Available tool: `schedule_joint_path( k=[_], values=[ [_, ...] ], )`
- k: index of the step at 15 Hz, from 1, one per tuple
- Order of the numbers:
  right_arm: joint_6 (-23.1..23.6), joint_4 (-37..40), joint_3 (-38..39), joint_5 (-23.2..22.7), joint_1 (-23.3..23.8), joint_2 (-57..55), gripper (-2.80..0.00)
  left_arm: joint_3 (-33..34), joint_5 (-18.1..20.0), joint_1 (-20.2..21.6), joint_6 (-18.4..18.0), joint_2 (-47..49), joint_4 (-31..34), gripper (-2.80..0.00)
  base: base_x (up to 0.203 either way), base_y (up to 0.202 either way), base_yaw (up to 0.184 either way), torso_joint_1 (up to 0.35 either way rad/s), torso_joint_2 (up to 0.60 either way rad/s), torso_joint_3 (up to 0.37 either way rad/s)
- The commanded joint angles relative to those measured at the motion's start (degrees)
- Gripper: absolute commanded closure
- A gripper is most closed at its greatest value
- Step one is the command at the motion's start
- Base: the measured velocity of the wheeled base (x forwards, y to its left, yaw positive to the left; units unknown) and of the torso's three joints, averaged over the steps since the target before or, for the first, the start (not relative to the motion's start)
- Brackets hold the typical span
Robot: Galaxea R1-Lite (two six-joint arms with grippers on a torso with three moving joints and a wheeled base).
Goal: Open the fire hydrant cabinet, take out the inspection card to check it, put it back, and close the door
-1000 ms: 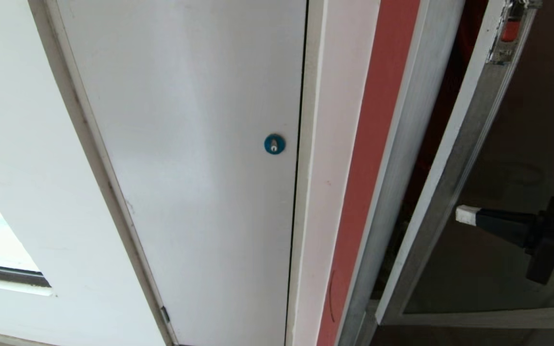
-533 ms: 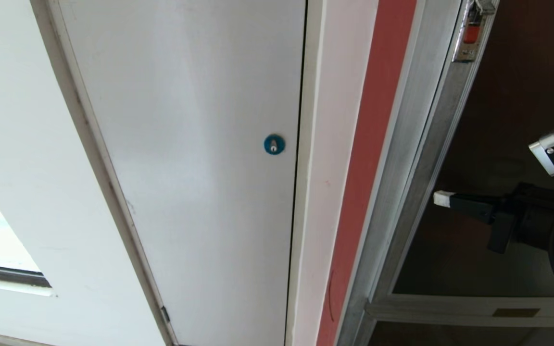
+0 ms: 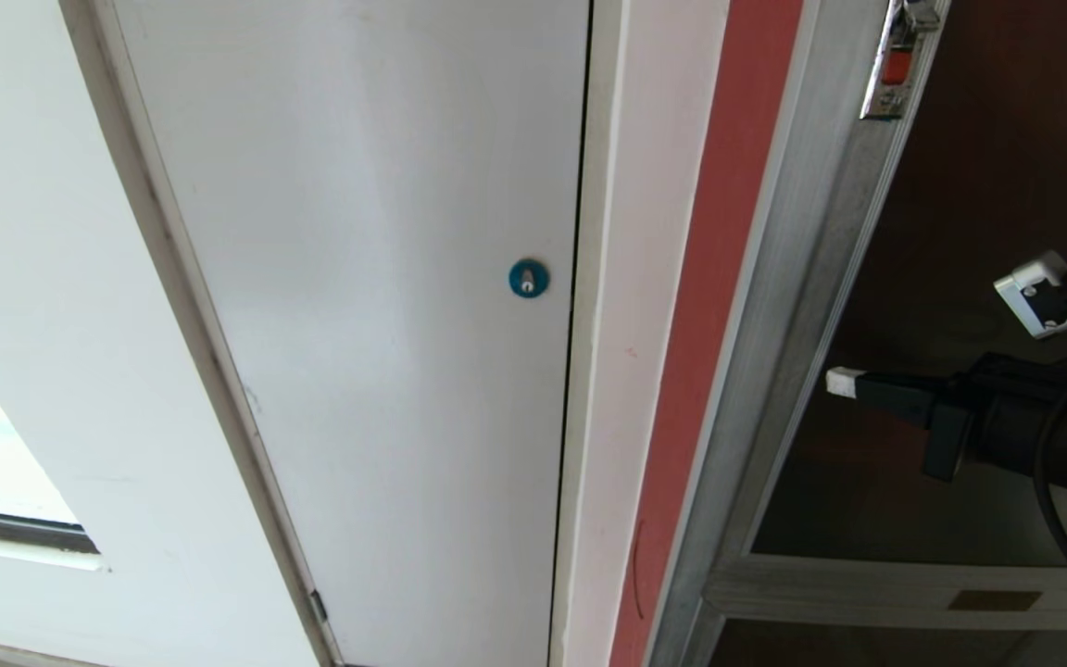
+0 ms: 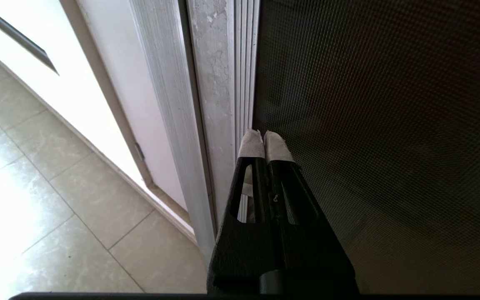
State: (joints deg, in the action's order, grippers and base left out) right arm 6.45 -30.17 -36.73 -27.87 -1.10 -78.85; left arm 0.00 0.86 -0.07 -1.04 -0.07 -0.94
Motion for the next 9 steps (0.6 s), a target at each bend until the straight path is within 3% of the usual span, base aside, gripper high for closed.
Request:
schedule_joint_path(
  k=[1,9],
  values=[
    [0.06,-0.24,0.08,-0.17,-0.05,0.1,0.0,0.35,0.02,-0.01,-0.02,-0.01,-0.03,0.0,0.0,0.0,0.0,0.0,0.0,0.0],
    [0.02,1.74,2.8,-0.91,-0.56,9.22,0.0,0.35,0.02,-0.01,-0.02,0.01,-0.03,0.0,0.0,0.0,0.0,0.0,0.0,0.0]
  ],
)
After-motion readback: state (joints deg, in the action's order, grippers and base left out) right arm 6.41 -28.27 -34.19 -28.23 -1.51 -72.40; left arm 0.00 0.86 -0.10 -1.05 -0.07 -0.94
